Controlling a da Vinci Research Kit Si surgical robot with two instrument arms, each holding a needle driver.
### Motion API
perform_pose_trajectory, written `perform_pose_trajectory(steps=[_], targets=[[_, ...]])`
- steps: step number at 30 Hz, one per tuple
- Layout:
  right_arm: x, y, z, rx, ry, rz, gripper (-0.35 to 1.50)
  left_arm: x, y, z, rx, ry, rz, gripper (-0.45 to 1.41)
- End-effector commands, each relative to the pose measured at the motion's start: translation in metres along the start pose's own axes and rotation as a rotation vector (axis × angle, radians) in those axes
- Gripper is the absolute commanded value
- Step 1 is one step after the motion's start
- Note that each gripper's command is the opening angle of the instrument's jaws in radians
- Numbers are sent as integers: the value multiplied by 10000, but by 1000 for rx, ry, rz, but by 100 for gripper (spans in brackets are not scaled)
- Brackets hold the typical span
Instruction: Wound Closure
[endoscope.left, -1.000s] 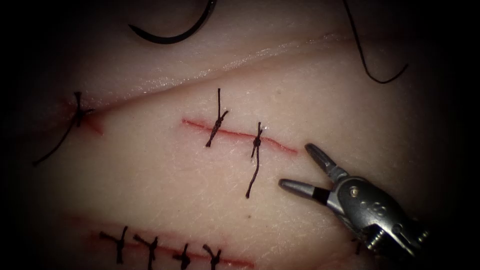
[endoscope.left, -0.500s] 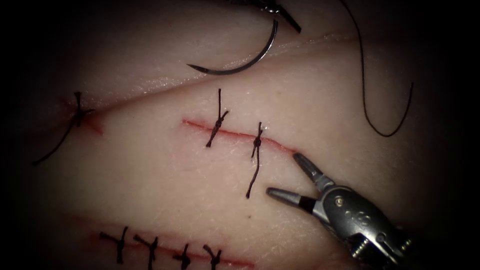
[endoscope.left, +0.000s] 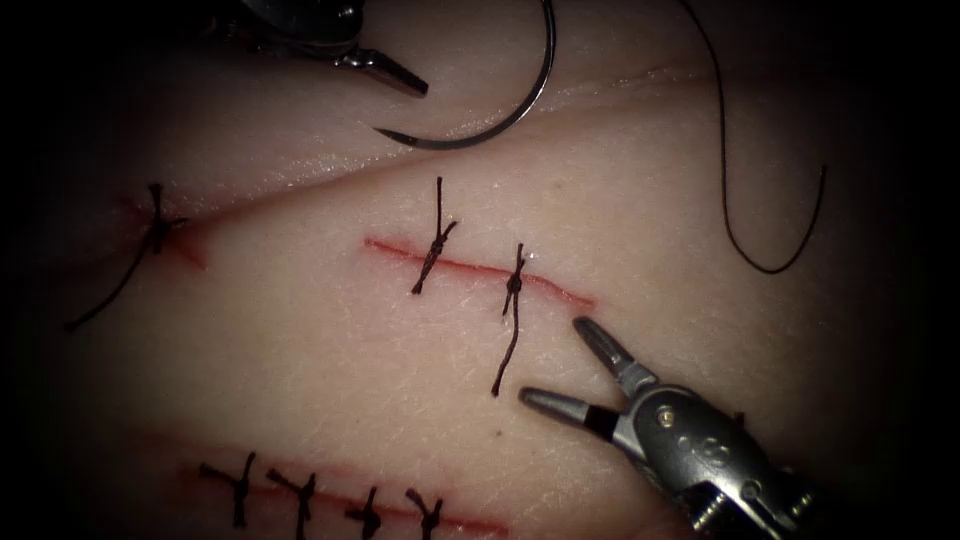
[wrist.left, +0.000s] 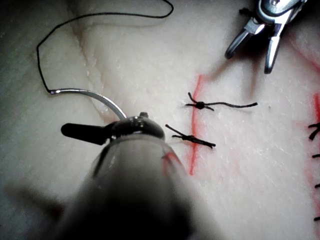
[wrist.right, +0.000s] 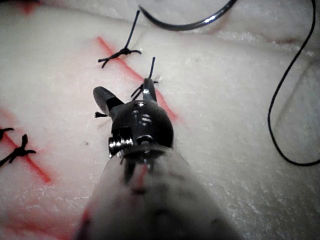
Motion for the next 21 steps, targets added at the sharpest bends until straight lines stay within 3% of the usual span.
perform_pose_trajectory(steps=[1,3,10,13,17,21], targets=[[1,2,4,6,-1,-61,118,-2,22,0,-4,14,5,123],[5,7,-1,6,3,-127,109,0,44,-8,-9,43,7,123],[7,18,-9,13,5,-189,113,11,138,-20,-24,103,21,116],[6,18,-10,15,6,-189,113,13,176,-15,-5,118,32,103],[6,18,-10,15,6,-189,113,5,199,-10,-9,154,56,88],[6,19,-9,15,6,-189,113,-5,211,-4,-48,202,81,86]])
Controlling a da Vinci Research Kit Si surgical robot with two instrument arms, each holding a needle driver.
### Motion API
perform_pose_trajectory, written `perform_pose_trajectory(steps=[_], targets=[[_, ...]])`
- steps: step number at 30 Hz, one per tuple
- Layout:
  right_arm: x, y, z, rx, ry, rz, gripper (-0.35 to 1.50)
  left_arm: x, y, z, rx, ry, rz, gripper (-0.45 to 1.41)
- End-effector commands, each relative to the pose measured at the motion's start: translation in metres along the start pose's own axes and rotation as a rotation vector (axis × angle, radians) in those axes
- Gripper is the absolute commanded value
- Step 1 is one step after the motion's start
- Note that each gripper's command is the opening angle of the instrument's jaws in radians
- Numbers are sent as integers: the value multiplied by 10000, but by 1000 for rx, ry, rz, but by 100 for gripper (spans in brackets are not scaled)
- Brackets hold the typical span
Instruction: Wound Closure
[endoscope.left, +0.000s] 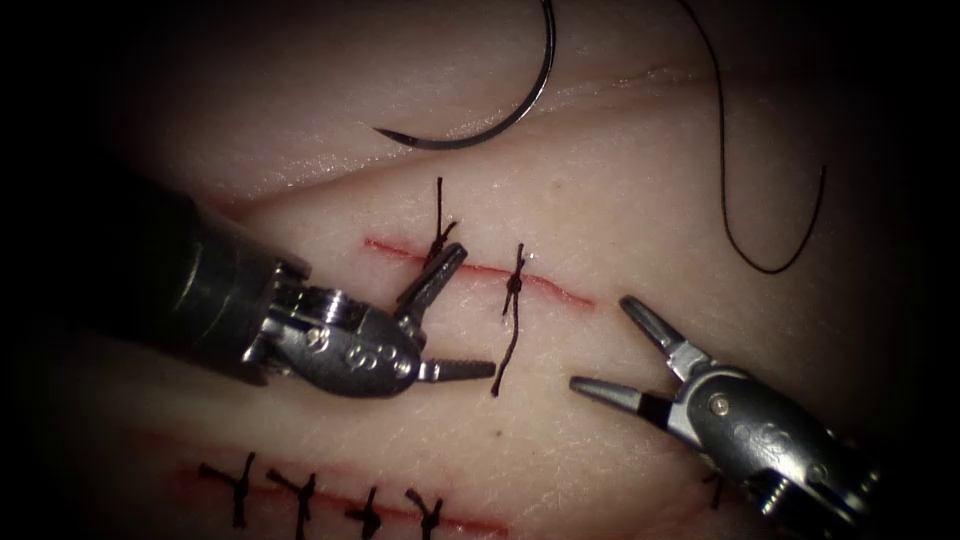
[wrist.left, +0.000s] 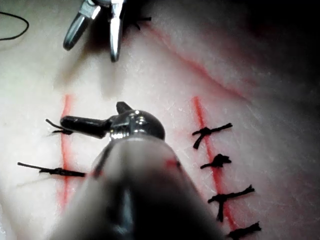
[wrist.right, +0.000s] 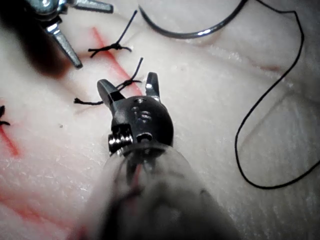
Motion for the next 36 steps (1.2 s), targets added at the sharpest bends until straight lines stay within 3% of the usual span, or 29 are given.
perform_pose_trajectory(steps=[1,6,12,14,24,29,30,31,36], targets=[[-3,-4,10,3,1,1,111,-7,12,4,-20,13,2,84],[-4,-4,10,5,2,-5,111,-25,38,14,-133,73,95,69],[-4,-3,11,5,2,-5,111,-43,54,24,-252,119,166,66],[-5,-3,12,4,2,-5,111,-46,55,27,-268,138,178,56],[-8,-6,15,0,3,-8,111,-51,59,39,-304,173,205,46],[-10,-6,17,-1,4,-10,111,-51,61,40,-315,185,213,9],[-11,-6,17,0,2,-11,111,-51,60,40,-317,183,215,-10],[-11,-7,18,0,-1,-11,109,-51,59,40,-327,176,217,-42],[-17,-5,30,96,7,-52,91,-54,47,36,-315,134,207,-45]])
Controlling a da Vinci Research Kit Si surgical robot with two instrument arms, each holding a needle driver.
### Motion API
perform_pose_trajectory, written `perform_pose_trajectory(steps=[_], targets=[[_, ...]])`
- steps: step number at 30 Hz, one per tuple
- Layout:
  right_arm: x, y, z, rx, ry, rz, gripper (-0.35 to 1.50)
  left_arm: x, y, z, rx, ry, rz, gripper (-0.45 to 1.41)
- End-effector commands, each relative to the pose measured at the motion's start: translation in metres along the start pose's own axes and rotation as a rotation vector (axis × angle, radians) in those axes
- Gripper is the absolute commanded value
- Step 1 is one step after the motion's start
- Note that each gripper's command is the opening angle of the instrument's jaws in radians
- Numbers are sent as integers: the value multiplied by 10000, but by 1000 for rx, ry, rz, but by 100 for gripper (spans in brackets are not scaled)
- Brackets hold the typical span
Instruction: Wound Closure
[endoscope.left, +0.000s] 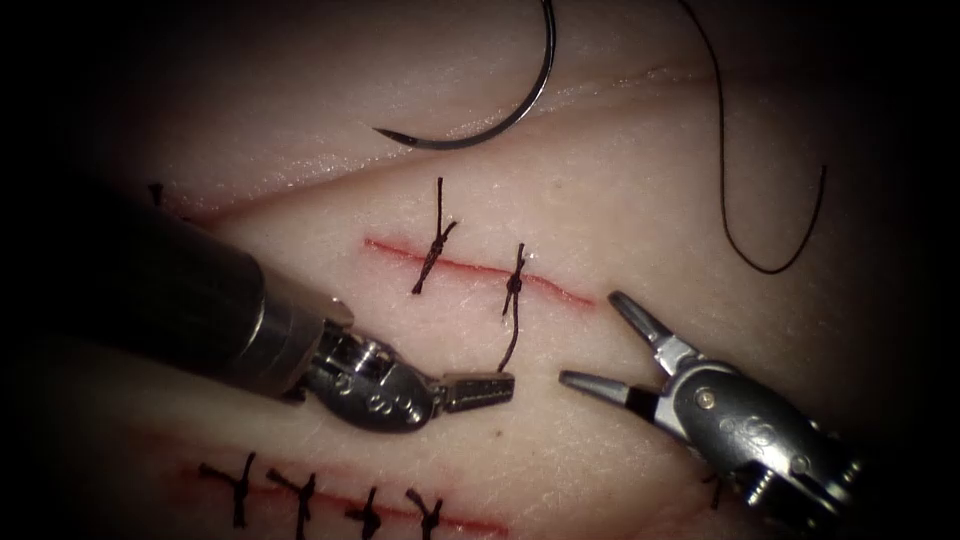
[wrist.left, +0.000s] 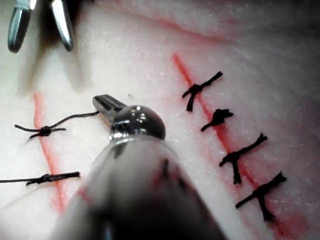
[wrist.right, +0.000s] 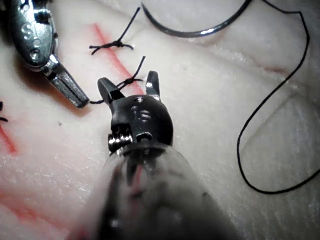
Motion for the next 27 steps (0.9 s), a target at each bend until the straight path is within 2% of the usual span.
perform_pose_trajectory(steps=[1,2,5,7,13,15,27], targets=[[-7,0,16,68,12,-44,88,-5,5,1,4,-15,-10,-45],[-14,5,24,161,-13,-118,86,-6,2,-3,11,-27,-13,-45],[-22,9,33,222,-15,-184,88,-7,-1,-7,14,-34,-17,-45],[-29,12,42,245,2,-224,98,-6,-3,-9,14,-36,-20,-45],[-40,15,56,242,18,-319,94,1,-6,-14,17,-44,-27,-45],[-37,11,59,237,22,-348,88,5,-7,-16,16,-44,-32,-45],[-23,-7,81,217,29,-407,91,19,-20,-23,24,-53,-53,-45]])
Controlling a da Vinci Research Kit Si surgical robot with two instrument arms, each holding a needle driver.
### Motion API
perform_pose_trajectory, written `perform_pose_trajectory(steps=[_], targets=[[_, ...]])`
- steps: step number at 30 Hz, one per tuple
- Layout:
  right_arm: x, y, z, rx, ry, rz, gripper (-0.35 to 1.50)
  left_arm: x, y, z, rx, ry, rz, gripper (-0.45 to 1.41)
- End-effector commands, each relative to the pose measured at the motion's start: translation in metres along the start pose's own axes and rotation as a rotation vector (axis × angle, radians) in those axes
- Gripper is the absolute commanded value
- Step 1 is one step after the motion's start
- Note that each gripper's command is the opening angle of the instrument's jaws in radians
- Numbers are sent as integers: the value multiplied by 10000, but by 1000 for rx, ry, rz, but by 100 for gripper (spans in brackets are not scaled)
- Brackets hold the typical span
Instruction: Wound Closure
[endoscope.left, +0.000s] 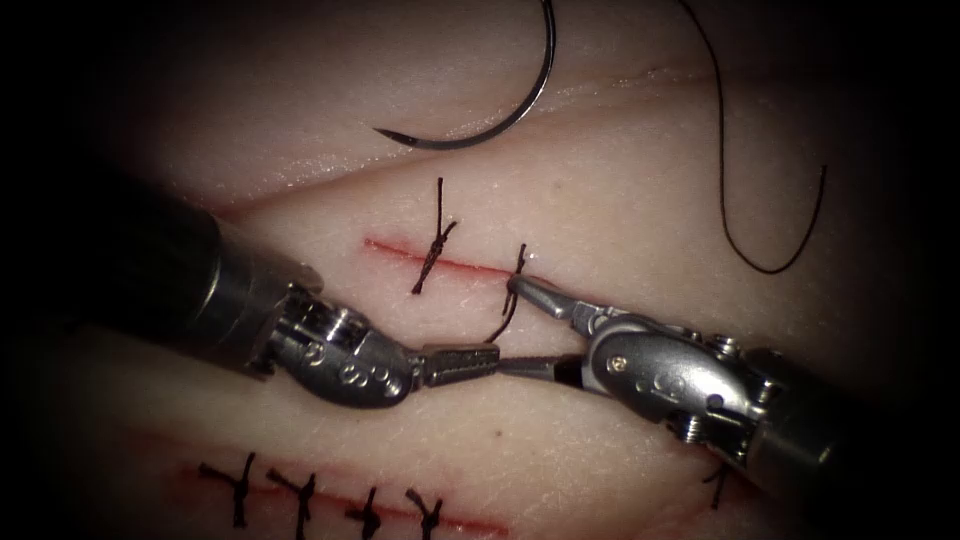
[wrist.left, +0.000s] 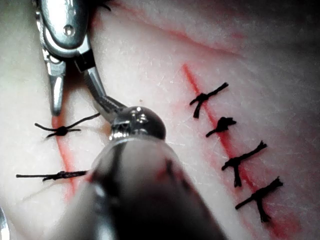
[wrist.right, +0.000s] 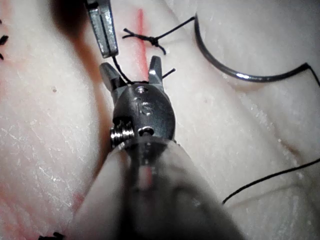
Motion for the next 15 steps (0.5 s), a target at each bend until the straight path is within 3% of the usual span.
perform_pose_trajectory(steps=[1,15], targets=[[0,-3,15,6,6,-2,93,-3,8,6,0,-1,-1,-45],[-11,-17,53,34,41,-46,96,-1,12,7,4,-6,-2,-45]])
